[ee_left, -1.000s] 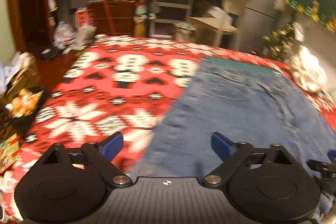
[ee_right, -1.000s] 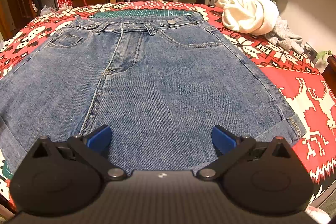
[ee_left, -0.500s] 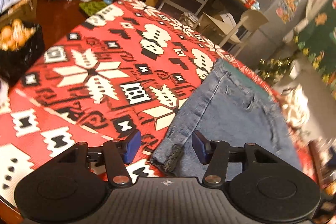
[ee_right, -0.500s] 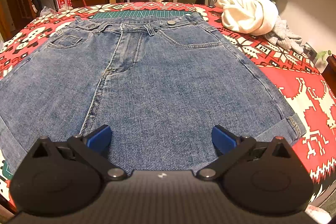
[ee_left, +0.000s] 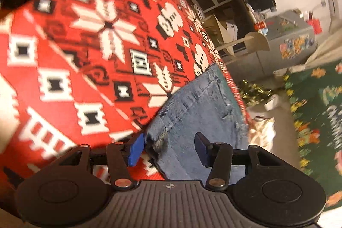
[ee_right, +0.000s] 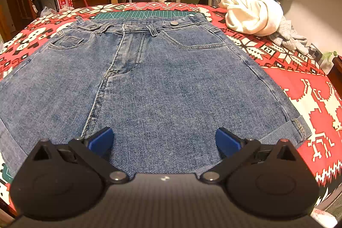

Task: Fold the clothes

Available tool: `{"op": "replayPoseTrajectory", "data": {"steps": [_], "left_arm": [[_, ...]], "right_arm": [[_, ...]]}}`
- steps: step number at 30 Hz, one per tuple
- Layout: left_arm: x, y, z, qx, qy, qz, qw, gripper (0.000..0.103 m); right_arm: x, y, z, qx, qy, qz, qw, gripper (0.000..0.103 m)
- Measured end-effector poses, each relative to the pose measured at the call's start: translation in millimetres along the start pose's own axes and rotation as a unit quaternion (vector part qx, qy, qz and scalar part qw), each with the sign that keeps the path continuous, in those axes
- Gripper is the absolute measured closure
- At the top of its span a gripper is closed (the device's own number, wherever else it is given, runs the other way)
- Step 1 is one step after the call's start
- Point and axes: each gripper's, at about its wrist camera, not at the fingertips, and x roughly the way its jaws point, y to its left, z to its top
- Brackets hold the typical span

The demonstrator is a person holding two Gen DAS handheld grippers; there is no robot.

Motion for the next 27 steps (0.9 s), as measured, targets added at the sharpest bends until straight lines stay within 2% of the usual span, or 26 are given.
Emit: {"op": "replayPoseTrajectory", "data": {"steps": [7,9,12,14,17,21,22,24,25,27], "left_arm": [[6,-4,-3,-0.010,0.001,-0.010,0.9999,0.052],[3,-6,-2,-0.002,-0.021,0.000,0.9998,0.052],[0,-5,3,-0.013,-0.057,-0.012,0.9982,0.052],[3,-3,6,-0.018,-0.046,-0.013,0.9987,0.052],[8,-9,3,0.012,-0.028,0.005,0.9995,0.053],[8,-10,-2,0.020,-0.017,0.010,0.9996,0.055],[8,-10,-3,0.019,-0.016,0.014,0.9996,0.061],[9,-9,-3,0.020,-0.018,0.029,0.9992,0.080],[10,-9,-4,0.021,-0.020,0.041,0.9987,0.093],[9,-11,-6,0.025,-0.027,0.049,0.9981,0.093]], "right_arm": [[0,0,0,0.000,0.000,0.000,1.000,0.001],[0,0,0,0.000,0.000,0.000,1.000,0.001],[0,1,0,-0.001,0.000,0.000,1.000,0.001],[-1,0,0,-0.001,0.000,0.000,1.000,0.001],[-2,0,-1,-0.001,0.000,0.000,1.000,0.001],[-2,0,-1,-0.001,0.000,0.001,1.000,0.001],[-2,0,-1,-0.001,0.000,0.001,1.000,0.001],[-2,0,-1,-0.001,0.000,0.000,1.000,0.001],[-1,0,0,-0.001,0.000,0.000,1.000,0.001],[-1,0,0,-0.002,0.001,0.001,1.000,0.001]]}}
